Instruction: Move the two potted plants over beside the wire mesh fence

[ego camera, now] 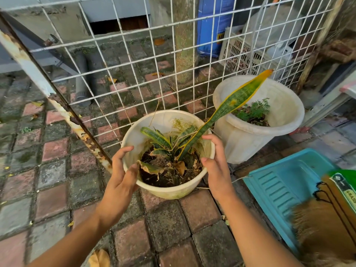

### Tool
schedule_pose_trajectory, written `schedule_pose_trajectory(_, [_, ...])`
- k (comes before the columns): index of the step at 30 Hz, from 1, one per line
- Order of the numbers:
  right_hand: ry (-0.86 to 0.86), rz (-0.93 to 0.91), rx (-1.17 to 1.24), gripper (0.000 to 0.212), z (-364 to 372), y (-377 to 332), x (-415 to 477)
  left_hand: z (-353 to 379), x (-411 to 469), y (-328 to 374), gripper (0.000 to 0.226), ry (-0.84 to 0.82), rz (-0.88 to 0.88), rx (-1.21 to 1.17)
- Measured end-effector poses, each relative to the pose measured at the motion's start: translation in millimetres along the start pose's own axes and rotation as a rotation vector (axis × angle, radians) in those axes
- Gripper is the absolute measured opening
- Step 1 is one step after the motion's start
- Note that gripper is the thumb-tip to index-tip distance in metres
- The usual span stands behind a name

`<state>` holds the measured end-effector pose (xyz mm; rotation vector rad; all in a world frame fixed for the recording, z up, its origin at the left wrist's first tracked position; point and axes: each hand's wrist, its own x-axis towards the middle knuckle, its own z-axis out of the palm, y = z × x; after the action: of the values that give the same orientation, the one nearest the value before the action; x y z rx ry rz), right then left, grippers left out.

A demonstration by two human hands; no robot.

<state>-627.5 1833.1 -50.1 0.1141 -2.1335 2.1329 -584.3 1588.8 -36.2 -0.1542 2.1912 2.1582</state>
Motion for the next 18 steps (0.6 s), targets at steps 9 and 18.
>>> schedule_pose_trajectory(9, [0.051,0.013,-0.041,0.051,5.6,-1.7,-0.7,-1.9,1.5,0.5,0.037,0.011,0.012,0.072])
schedule_pose_trajectory(18, [-0.039,0.063,-0.19,0.048,-5.1,-9.7,-1.4,-3.9,4.3,5.1,0.032,0.0,0.045,0.33])
